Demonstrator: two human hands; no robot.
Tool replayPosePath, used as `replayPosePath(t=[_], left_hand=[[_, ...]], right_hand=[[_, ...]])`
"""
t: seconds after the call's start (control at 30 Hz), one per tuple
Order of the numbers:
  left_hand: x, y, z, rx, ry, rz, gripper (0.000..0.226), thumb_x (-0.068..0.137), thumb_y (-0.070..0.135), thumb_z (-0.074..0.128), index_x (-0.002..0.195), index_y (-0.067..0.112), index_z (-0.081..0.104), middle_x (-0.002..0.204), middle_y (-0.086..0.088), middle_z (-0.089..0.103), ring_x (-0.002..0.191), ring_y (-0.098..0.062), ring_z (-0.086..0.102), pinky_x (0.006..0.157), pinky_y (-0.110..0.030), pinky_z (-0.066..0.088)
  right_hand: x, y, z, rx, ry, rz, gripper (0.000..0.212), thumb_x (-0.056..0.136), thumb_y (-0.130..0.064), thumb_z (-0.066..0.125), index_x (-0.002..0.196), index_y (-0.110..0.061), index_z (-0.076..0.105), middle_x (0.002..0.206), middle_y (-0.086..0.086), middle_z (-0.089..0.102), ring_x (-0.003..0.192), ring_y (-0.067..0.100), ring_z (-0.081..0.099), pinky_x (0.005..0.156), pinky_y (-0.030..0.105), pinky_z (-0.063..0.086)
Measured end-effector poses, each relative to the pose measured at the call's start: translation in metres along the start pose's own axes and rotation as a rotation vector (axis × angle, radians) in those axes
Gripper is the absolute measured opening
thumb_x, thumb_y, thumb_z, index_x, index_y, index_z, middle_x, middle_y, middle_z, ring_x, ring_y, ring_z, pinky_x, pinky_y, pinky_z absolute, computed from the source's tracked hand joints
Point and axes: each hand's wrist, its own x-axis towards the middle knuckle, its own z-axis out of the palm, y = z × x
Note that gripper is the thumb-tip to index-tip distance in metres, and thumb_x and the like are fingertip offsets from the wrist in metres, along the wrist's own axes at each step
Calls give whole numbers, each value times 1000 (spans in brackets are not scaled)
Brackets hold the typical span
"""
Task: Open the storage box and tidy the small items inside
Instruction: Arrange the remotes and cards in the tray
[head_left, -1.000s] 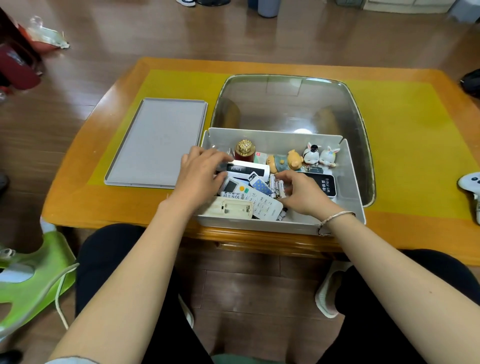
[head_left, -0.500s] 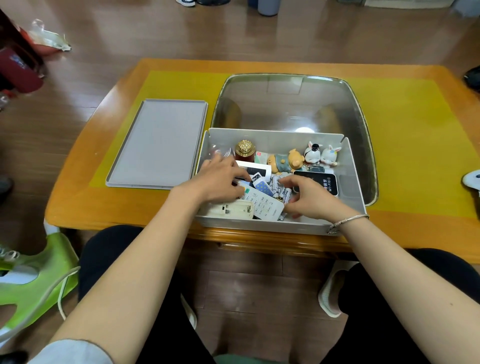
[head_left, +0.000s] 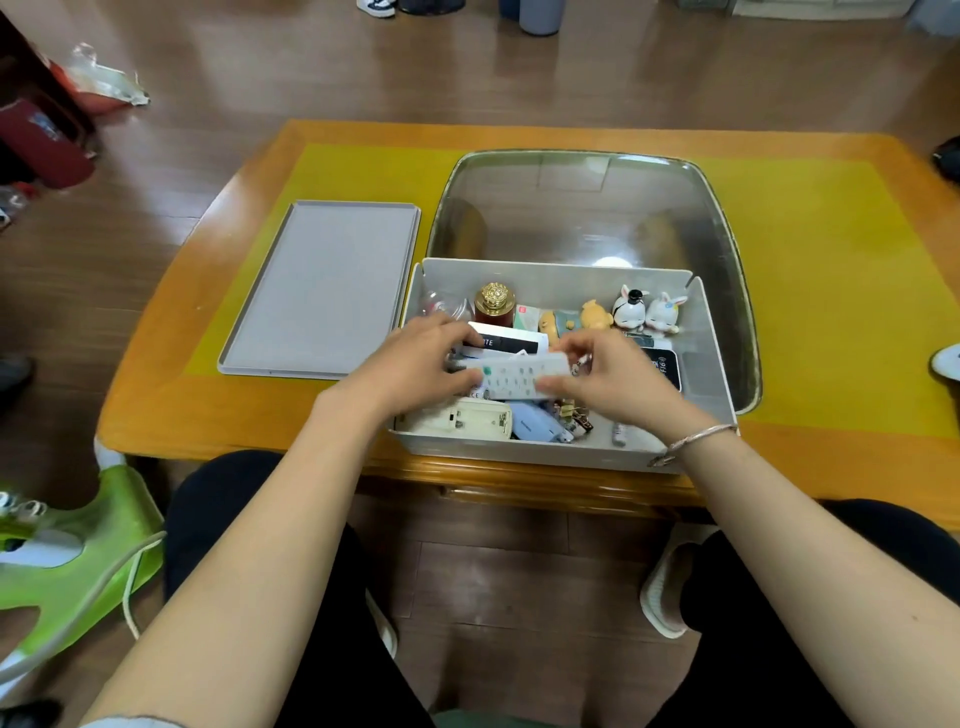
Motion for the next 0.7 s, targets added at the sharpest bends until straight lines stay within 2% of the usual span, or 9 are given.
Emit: replayPosePath(t=[0.1,0.17,0.2,0.27,0.37,0.43,0.53,0.63,0.7], left_hand=[[3,2,5,15,51,-1,50,84,40,67,130,27,50,133,1,50,122,-19,40,101,-39,37],[8,5,9,54,111,-9,39,86,37,65,122,25,55,127,0,54,116,-19,43,95,-37,38],[10,5,11,78,144,-10,31,88,36,64,115,23,57,123,-1,56,112,-19,45,91,-36,38],[12,6,16,85,189,-19,19,90,32,61,105,20,58,115,-2,59,106,-20,48,84,-33,36],[11,7,19,46,224,-40,13,92,28,59,99,18,55,110,-4,61,99,-21,51,79,-33,40],[9,8,19,54,223,-58,15,91,27,60,102,18,56,113,-4,61,101,-22,52,81,-35,44],[9,12,21,102,236,-89,30,91,25,61,119,16,53,123,-6,56,110,-24,49,89,-37,43],[8,17,23,135,278,-85,44,90,18,61,131,17,45,130,-7,49,115,-25,44,94,-38,43],[6,21,25,110,298,-50,49,88,18,62,134,19,44,132,-5,46,118,-25,40,96,-39,41]], right_hand=[[10,-7,-9,151,166,-57,16,83,-15,70,99,-18,69,80,-7,64,56,6,55,53,17,44],[13,-8,-10,140,229,-53,22,82,-13,71,103,-17,68,87,-5,66,61,10,59,63,23,50],[12,-7,-11,78,276,-38,20,79,-17,74,99,-17,68,90,-3,66,66,11,60,67,25,50],[8,0,-11,-94,303,6,23,74,-36,78,76,-16,67,75,-2,66,65,13,59,63,27,47],[1,12,2,-293,-45,182,54,67,-61,70,55,-10,62,51,5,60,52,19,58,53,28,43],[2,17,15,-389,-202,252,58,62,-66,70,51,-13,49,48,2,50,49,19,50,51,28,38],[8,16,25,-434,-203,263,56,59,-62,75,55,-17,43,55,-1,44,53,15,44,51,27,35],[12,16,27,-397,-221,228,47,60,-53,79,59,-9,62,63,5,61,62,19,57,54,27,41],[11,19,26,-349,-216,232,47,60,-49,78,65,-3,69,66,9,64,64,19,57,55,27,43]])
